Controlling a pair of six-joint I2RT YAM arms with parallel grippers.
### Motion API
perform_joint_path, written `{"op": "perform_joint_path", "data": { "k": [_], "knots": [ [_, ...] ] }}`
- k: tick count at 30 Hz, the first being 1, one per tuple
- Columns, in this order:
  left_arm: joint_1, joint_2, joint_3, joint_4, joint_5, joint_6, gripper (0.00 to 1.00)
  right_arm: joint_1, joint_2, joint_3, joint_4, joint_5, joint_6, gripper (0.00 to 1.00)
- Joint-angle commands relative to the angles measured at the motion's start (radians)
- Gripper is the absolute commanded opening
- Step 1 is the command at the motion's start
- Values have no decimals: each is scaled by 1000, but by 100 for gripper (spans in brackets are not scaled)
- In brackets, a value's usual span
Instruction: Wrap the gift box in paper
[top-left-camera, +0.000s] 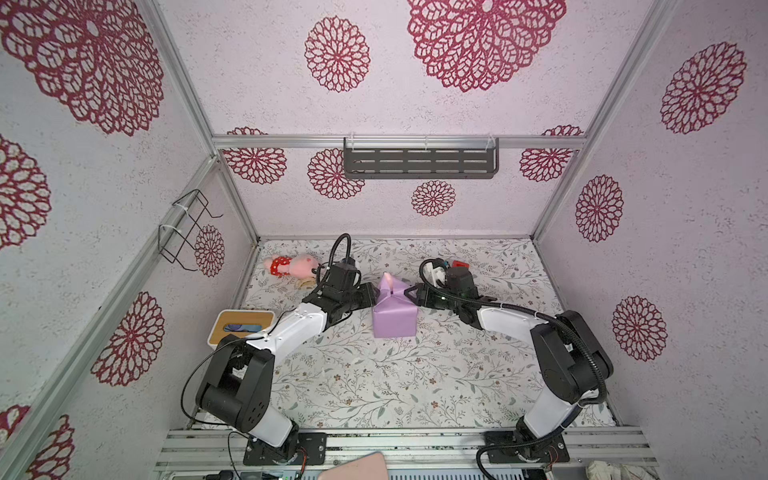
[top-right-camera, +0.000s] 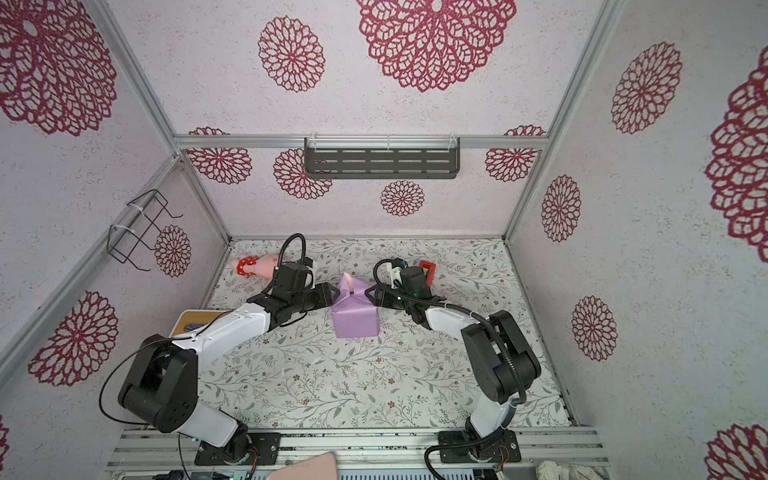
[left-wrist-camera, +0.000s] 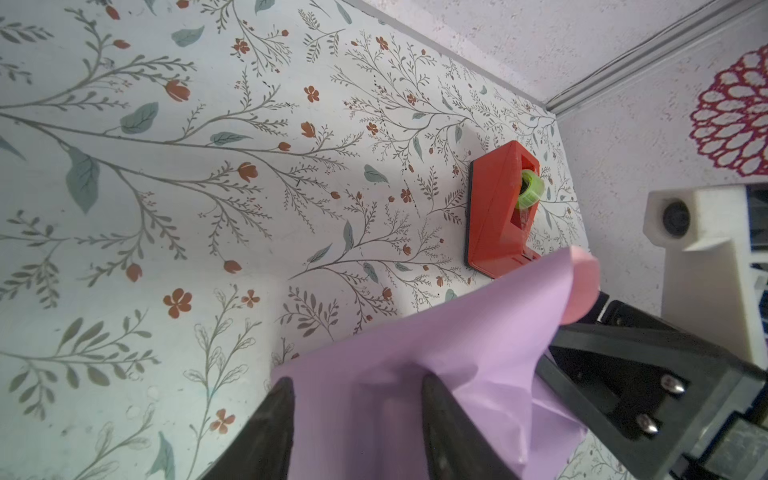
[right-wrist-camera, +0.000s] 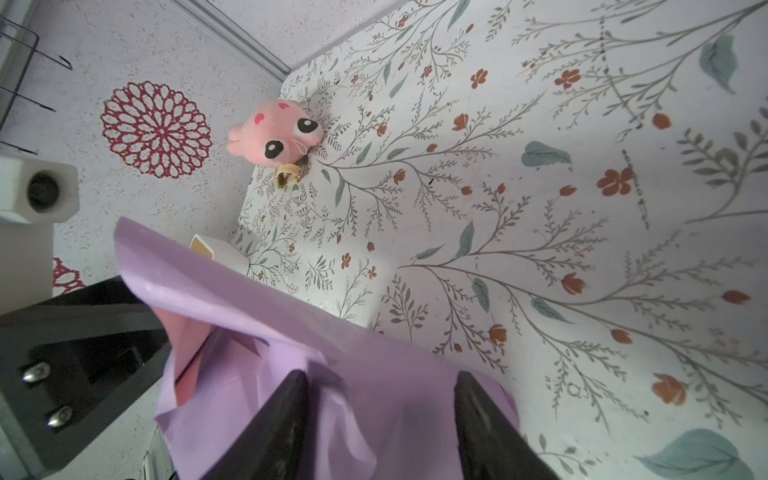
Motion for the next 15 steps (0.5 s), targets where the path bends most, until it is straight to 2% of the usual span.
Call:
{"op": "perform_joint_path", "data": {
  "k": [1, 10, 15],
  "knots": [
    [-1, 28, 33, 7, 21, 49, 57, 11, -6, -8, -79, 5, -14, 58],
    [12, 68, 50, -49, 12, 160, 70, 11, -6, 5, -85, -6, -30, 58],
    [14, 88, 45, -60, -19, 190, 75, 12, -17, 30, -87, -22, -59, 62]
  ]
}}
